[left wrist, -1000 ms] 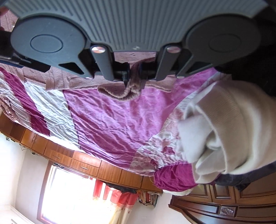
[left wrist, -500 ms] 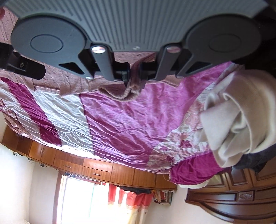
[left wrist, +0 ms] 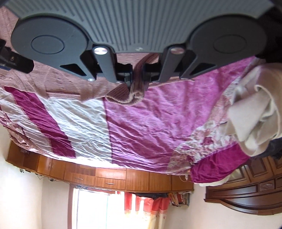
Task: Fold small clothes
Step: 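Lift the cuff with the left gripper and carry it across the cardigan body, then lower the sleeve onto the body and open the left gripper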
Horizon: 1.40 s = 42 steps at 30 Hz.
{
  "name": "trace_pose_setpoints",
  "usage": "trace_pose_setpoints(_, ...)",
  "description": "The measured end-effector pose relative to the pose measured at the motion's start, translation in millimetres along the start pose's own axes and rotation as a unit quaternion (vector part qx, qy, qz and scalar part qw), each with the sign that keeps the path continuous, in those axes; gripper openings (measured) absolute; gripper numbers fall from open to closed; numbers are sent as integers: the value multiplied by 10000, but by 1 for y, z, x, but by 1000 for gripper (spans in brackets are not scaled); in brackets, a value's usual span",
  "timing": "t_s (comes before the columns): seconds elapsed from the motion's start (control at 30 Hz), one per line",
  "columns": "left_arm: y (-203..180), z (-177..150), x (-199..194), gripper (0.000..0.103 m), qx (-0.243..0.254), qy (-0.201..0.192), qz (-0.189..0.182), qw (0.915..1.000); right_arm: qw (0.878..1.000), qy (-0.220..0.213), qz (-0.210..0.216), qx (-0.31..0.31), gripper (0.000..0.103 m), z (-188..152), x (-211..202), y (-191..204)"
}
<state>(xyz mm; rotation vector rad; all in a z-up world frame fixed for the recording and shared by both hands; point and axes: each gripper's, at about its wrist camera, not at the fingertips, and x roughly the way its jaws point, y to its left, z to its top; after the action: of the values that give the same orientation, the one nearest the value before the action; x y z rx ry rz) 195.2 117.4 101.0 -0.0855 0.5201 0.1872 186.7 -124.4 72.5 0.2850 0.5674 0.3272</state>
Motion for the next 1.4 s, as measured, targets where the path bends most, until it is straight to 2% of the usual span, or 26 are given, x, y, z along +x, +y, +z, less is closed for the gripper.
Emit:
trace_pose_setpoints(0.23, -64, -2, 15, 11, 370, -20, -229, 9991, 9994, -27, -285, 207, 103, 2, -12, -65)
trace_pose_setpoints(0.5, -143, -15, 40, 11, 804, -29, -205, 9965, 9990, 12, -389, 236, 103, -8, -21, -154)
trace_pose_setpoints(0.67, -187, -27, 52, 11, 1161, 2, -146, 9931, 9982, 62, -479, 363, 103, -18, -23, -211)
trace_pose_setpoints(0.83, -235, -45, 52, 11, 1729, -216, -46, 9847, 9980, -112, -367, 507, 103, -36, -25, -256)
trace_pose_setpoints(0.97, -265, -56, 58, 11, 1812, -157, -234, 9830, 9987, -86, -152, 477, 103, -39, -16, -277)
trace_pose_setpoints(1.1, -294, -67, 63, 11, 1934, -131, -355, 9804, 9947, -55, -32, 1027, 103, -35, -5, -303)
trace_pose_setpoints(1.2, -309, -70, 64, 11, 2007, -152, -464, 9784, 9925, -82, 151, 1212, 103, -34, -4, -311)
trace_pose_setpoints(1.3, -318, -71, 62, 11, 2010, -204, -517, 9780, 9953, -177, 88, 950, 103, -30, -9, -305)
trace_pose_setpoints(1.4, -322, -71, 62, 11, 1969, -191, -569, 9786, 9967, -412, -191, 678, 103, -26, -16, -299)
